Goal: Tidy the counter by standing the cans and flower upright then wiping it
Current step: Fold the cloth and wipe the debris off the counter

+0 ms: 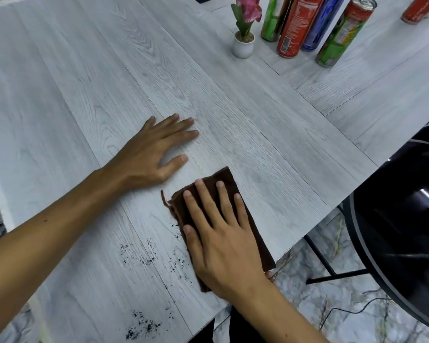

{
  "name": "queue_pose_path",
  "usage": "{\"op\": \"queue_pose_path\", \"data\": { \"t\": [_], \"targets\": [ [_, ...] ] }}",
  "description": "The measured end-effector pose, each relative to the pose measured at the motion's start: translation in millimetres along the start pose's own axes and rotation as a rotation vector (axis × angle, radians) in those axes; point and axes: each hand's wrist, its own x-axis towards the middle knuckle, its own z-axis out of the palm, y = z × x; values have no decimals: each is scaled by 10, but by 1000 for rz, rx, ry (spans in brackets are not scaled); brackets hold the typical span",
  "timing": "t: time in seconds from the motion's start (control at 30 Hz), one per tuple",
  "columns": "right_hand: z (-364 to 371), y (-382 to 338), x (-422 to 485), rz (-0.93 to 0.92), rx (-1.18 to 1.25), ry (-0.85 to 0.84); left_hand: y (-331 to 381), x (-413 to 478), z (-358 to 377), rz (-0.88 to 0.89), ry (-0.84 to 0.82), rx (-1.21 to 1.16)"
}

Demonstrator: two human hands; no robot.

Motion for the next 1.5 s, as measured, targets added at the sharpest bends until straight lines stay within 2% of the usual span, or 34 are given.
{"op": "queue_pose_path", "data": {
  "t": [0.2, 0.33, 0.47, 0.6, 0.97, 1.5],
  "targets": [
    [-48, 191, -284, 84, -17, 26, 19, -61, 24, -9, -8, -2],
    [-138, 414, -408, 207, 1, 66, 35, -94, 30, -23, -5, -11],
    [-238, 648, -352, 341, 28, 74, 54, -147, 14, -42, -10, 2],
    [-328, 852, -148, 389, 17, 83, 56, -221, 10, -59, -13, 15],
    [-371, 845, 454, 271, 16, 47, -18, -317, -28, -112, 8, 45],
    [-25, -403, 343, 58, 93, -14, -131, -692, -139, -113, 30, -40]
  ]
}}
